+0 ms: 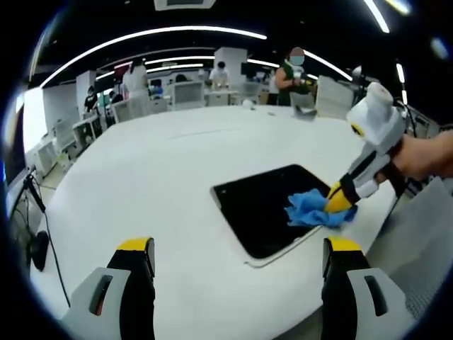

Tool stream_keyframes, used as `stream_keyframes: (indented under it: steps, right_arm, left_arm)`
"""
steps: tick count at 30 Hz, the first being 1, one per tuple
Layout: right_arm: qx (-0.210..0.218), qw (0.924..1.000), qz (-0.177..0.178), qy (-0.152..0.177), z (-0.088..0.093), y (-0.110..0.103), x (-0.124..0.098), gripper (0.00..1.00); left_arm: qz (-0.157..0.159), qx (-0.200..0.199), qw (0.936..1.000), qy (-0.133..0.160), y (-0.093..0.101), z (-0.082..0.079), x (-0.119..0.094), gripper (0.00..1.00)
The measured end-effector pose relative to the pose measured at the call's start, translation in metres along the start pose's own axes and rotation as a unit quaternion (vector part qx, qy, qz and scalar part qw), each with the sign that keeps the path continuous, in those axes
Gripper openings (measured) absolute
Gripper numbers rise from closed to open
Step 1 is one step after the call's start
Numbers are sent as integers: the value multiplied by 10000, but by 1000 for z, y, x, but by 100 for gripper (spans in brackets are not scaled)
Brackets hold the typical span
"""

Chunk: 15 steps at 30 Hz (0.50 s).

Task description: Wipe the mirror surface with the cleaning cloth until all visible marks leave the cleaned area.

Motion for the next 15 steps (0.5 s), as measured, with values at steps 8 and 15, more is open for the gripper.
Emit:
stream_keyframes:
  steps: [8, 15]
  right_arm:
    - [19, 10000, -39, 30, 1, 3, -2, 1]
    - [-5, 10000, -17, 11, 5, 8, -5, 1]
  left_arm:
    - [15, 28, 10000, -41, 0, 1, 1, 99]
    - [39, 57, 10000, -69, 1, 2, 2, 99]
Point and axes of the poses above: the point that each gripper's makers call its tool centre point, and the gripper's own axes: x roughly forward along the fingers, y roughly to its right, z roughly out of its underside, the point moved 2 cm from there along -x, roughly backward along the fingers, and after that the axes turned 7 degrees about z, right-handed, at the moved point
